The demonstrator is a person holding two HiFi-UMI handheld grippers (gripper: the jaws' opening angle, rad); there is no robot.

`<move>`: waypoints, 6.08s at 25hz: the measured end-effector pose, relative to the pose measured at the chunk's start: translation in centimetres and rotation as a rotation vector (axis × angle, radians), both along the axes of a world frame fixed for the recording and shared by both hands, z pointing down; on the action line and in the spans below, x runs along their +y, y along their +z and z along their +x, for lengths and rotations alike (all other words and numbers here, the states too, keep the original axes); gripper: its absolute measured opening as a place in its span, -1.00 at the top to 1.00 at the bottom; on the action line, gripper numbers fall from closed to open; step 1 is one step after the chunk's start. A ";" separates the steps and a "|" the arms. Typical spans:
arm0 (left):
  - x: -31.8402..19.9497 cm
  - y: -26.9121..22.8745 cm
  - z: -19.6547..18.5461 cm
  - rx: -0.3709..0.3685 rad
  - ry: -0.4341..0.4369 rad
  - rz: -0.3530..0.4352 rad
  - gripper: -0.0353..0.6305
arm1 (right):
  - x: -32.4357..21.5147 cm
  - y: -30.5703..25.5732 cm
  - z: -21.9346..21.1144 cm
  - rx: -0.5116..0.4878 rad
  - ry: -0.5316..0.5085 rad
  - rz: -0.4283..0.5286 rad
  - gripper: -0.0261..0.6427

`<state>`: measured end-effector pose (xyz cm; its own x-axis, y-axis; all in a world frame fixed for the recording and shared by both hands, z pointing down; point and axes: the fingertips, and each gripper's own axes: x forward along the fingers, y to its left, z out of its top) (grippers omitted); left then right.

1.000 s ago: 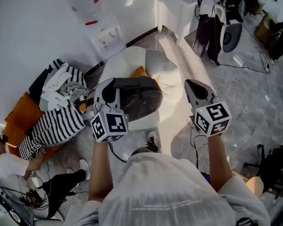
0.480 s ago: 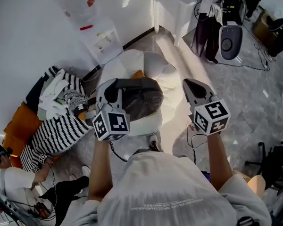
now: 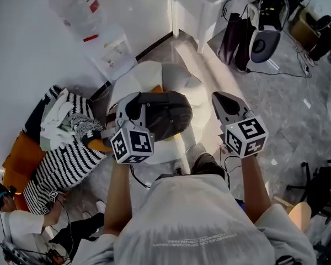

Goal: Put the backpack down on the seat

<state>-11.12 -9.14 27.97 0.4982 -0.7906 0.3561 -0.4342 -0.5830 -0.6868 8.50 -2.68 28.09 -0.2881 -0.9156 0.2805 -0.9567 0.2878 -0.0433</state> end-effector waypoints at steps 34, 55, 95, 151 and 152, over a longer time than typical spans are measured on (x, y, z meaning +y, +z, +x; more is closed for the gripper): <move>-14.4 14.3 12.8 -0.053 0.029 -0.249 0.77 | -14.7 10.5 8.9 -0.044 -0.040 -0.203 0.92; -18.7 25.1 17.0 -0.108 0.068 -0.414 0.76 | -20.6 17.6 11.6 -0.050 -0.086 -0.330 0.92; -27.5 39.4 17.8 -0.082 -0.139 -0.610 0.76 | -26.1 27.0 12.5 -0.075 -0.166 -0.451 0.92; -41.2 49.1 8.5 0.212 -0.484 -0.660 0.76 | -37.1 36.8 6.1 -0.137 -0.200 -0.479 0.92; -41.6 49.4 8.4 0.212 -0.487 -0.665 0.76 | -37.2 36.9 6.1 -0.136 -0.198 -0.480 0.92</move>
<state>-2.76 -50.75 77.37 0.2655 -0.5936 0.7597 -0.8220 -0.5512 -0.1434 14.59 -39.85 65.03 -0.5047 -0.6179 0.6029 -0.8630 0.3792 -0.3339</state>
